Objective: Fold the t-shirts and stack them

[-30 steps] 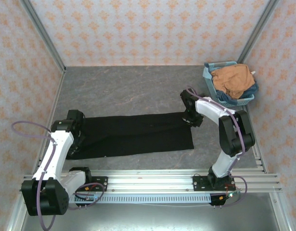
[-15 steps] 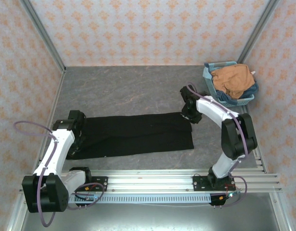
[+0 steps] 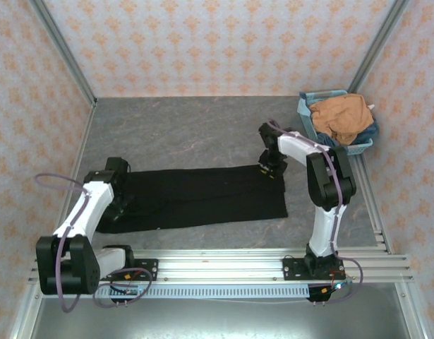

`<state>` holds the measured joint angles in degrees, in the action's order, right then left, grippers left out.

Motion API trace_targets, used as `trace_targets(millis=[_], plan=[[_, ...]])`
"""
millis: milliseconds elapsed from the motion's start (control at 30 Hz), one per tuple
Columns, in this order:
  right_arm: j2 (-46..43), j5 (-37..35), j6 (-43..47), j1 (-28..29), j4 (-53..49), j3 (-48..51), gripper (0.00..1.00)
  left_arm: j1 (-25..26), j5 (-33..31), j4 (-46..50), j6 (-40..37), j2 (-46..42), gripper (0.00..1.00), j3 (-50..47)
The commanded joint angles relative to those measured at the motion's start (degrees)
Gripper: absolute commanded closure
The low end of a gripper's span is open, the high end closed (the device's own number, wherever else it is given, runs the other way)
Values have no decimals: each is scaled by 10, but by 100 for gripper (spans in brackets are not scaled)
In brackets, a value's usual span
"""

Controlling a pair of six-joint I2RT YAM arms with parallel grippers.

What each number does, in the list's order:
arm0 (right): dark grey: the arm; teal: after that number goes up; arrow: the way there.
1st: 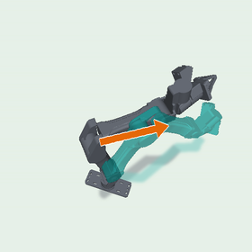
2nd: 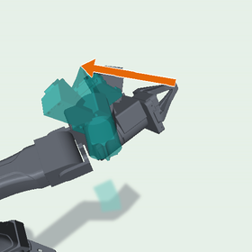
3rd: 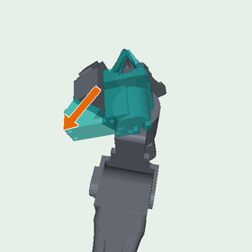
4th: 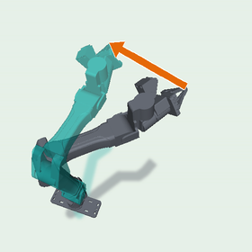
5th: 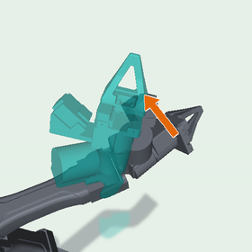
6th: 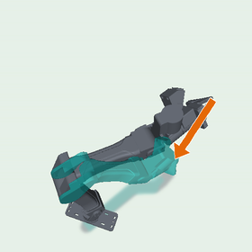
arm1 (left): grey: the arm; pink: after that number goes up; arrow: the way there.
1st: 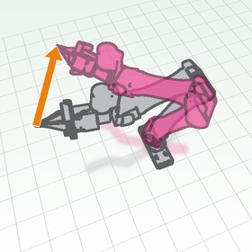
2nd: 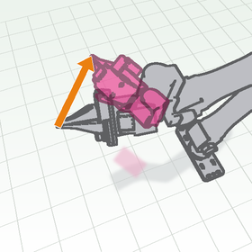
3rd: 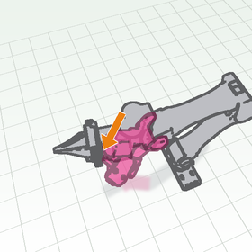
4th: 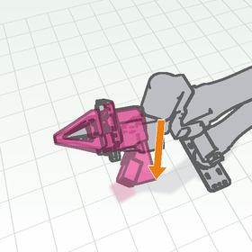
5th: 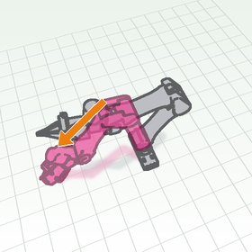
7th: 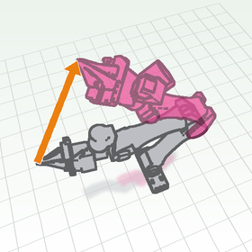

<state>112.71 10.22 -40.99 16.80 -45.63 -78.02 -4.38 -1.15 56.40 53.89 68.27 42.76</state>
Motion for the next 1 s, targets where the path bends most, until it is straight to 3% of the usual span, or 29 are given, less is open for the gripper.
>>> trace_targets(millis=[0, 300, 467, 700, 967], plan=[[25, -42, 13, -39, -46, -14, 75, 27, 76, -62, -19, 32, 100, 9], [62, -73, 78, -117, -72, -103, 75, 107, 122, -80, -15, 147, 100, 95], [58, -79, 90, -118, -84, -142, 74, 138, 84, -15, -5, 200, 100, 140], [13, -91, 90, -104, -79, -131, 74, 149, 39, 38, 29, 167, 100, 138], [-21, -99, 88, -83, -82, -127, 73, 168, 96, 22, 64, 123, 100, 113]])
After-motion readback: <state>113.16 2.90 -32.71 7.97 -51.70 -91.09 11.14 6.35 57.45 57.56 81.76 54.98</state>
